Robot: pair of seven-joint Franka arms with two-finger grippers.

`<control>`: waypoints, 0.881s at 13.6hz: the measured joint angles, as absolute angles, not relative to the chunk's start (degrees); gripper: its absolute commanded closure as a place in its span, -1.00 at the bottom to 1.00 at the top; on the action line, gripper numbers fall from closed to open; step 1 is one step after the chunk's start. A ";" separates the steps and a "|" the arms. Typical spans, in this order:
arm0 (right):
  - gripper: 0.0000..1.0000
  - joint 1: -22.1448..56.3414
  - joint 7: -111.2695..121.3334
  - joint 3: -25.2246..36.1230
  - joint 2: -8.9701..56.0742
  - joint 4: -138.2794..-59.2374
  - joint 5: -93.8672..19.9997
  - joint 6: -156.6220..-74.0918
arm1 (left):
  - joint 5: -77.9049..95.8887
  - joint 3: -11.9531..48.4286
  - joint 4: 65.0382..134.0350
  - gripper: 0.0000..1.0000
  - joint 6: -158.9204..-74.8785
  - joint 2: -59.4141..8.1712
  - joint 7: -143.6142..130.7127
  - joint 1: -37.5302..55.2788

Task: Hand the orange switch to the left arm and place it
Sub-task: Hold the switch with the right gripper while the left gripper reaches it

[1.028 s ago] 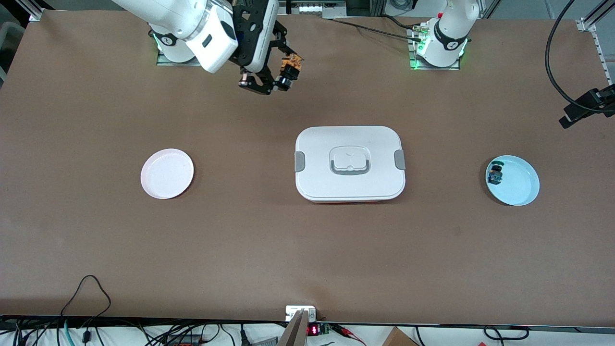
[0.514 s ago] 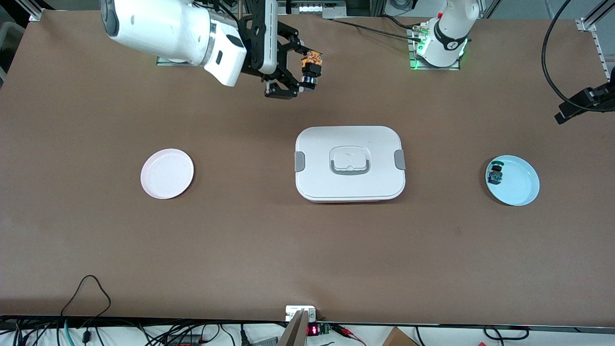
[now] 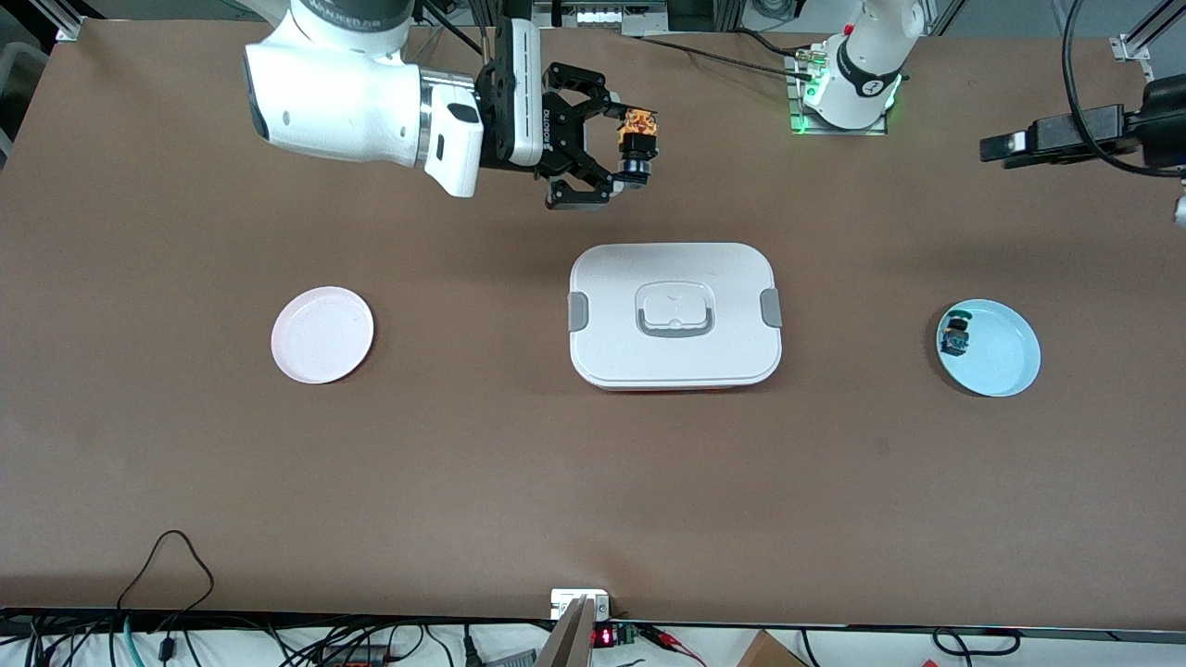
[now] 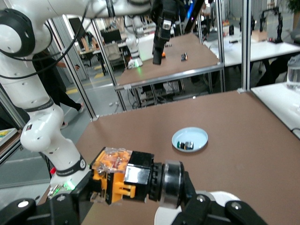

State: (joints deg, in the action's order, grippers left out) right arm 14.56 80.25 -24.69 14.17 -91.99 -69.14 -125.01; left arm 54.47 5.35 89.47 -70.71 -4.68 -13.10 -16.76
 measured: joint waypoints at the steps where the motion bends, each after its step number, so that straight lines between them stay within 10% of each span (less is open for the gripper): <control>1: 1.00 14.59 83.31 -24.69 14.54 -92.70 -72.28 -125.72 | 60.39 5.39 92.39 -1.00 -71.49 -5.32 -13.10 -16.98; 12: 1.00 15.47 98.75 -24.68 15.99 -96.08 -92.97 -127.08 | 80.10 28.72 104.42 -1.00 -105.27 -5.52 -13.08 -16.46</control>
